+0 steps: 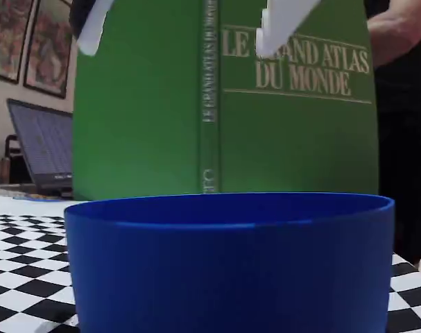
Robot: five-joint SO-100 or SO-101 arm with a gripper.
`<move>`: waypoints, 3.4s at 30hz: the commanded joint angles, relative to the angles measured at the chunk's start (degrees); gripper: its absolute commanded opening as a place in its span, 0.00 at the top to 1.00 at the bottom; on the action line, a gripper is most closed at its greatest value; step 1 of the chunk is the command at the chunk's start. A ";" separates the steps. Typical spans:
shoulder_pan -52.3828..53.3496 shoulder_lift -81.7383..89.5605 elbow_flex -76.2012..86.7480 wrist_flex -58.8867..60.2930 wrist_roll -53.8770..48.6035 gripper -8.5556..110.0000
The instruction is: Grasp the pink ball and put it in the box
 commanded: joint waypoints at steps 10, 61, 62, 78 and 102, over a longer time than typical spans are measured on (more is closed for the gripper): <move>-9.14 -10.20 -18.81 -1.14 13.45 0.85; -76.46 24.70 7.38 21.18 86.31 0.93; -76.90 24.96 7.38 22.06 86.57 0.93; -81.56 31.64 7.56 41.31 87.28 0.93; -83.06 33.31 7.56 43.33 87.36 0.93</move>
